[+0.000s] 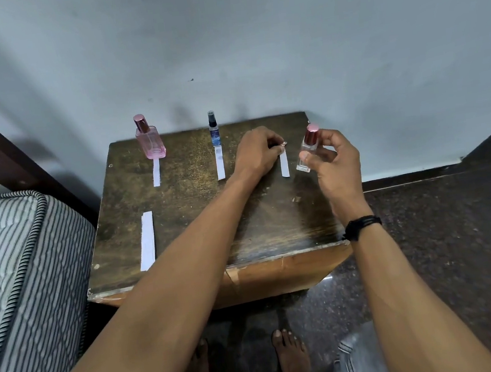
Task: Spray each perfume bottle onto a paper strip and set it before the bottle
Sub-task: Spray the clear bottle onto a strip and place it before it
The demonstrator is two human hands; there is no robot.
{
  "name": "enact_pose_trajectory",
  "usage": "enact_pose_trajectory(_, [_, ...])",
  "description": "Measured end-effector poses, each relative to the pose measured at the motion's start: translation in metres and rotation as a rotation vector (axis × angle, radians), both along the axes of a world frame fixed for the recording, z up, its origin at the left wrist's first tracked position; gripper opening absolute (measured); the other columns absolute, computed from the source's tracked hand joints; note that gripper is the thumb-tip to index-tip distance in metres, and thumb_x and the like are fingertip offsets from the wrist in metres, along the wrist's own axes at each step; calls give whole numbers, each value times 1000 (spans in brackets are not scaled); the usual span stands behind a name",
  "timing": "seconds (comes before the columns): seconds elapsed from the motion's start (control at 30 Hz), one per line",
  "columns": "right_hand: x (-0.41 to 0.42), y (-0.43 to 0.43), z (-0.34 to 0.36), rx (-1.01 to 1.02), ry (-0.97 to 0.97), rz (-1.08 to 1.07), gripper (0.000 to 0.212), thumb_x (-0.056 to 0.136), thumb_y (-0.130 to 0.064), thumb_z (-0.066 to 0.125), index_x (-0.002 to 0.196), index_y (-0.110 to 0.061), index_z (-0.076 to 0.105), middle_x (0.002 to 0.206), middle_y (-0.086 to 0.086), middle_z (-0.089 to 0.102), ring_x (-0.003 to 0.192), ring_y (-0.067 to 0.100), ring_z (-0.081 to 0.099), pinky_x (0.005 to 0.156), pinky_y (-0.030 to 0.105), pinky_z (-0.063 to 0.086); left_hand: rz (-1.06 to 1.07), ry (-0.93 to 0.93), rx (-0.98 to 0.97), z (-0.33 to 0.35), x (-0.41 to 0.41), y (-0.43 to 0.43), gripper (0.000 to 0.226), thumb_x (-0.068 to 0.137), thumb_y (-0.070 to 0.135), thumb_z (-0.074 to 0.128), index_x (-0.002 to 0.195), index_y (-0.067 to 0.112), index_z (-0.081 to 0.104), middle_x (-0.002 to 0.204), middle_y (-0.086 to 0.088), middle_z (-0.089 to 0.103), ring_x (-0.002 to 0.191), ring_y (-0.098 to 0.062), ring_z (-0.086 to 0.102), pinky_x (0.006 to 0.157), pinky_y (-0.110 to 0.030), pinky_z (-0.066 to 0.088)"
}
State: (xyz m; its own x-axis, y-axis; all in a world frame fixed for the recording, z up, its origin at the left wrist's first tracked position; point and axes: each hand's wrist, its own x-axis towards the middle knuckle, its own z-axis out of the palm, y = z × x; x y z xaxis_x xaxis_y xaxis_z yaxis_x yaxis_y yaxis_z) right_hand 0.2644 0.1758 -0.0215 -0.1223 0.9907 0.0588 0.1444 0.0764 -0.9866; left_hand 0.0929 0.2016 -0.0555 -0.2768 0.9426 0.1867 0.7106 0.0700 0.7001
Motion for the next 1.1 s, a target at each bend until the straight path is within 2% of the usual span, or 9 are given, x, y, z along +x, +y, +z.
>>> enact_pose_trajectory(0.1, [0,2,-2,22,-31,-17,38,88,-4,77,124,-16,68,118,-4,73,103,1,66,95,30,57,17,-3,1,-3,-1,5,12,84,22,77,96,18,80,95,8,64,89,-11,62,80,-23,45])
enact_pose_trajectory(0.2, [1,3,-3,23,-31,-26,38,88,-5,77,123,-18,69,117,-4,72,103,3,65,90,26,56,31,-2,-9,-4,-2,10,12,85,23,77,96,18,80,95,10,58,88,-9,58,79,-21,41])
enact_pose_trajectory(0.47, [1,4,-2,11,-28,-29,38,88,-5,78,122,-19,69,115,-5,73,104,5,66,93,29,56,63,42,10,-6,1,16,12,83,26,76,92,20,81,95,7,60,87,-10,57,78,-25,44])
enact_pose_trajectory(0.7, [1,5,-5,18,-30,-27,35,88,-7,78,117,-23,70,115,-6,72,109,12,66,94,31,56,76,-23,8,-9,-2,18,11,84,29,76,90,21,80,94,7,60,90,-12,58,77,-25,43])
enact_pose_trajectory(0.87, [1,5,-3,23,-11,-17,34,88,-6,78,116,-24,70,114,-7,72,108,9,65,89,24,53,106,-123,26,-9,-2,16,8,87,30,74,89,23,79,92,9,60,85,-7,57,74,-24,42])
enact_pose_trajectory(0.97, [2,7,-3,36,9,-19,33,87,-4,77,112,-25,70,112,-7,72,105,10,65,82,15,51,132,-164,35,-9,-3,14,9,88,29,73,90,22,78,93,9,63,85,-7,58,77,-27,46])
enact_pose_trajectory(1.0, [2,8,-2,44,21,-25,32,87,-3,77,111,-24,70,111,-6,73,104,11,66,82,16,51,139,-173,41,-9,-3,13,9,89,28,72,90,21,78,92,10,64,86,-8,59,79,-28,48])
enact_pose_trajectory(1.1, [1,21,-1,66,20,-44,33,86,-3,77,107,-27,70,108,-8,74,107,17,67,92,30,54,167,-227,50,-7,-3,10,11,91,21,67,96,19,77,94,8,71,90,-10,63,86,-30,52])
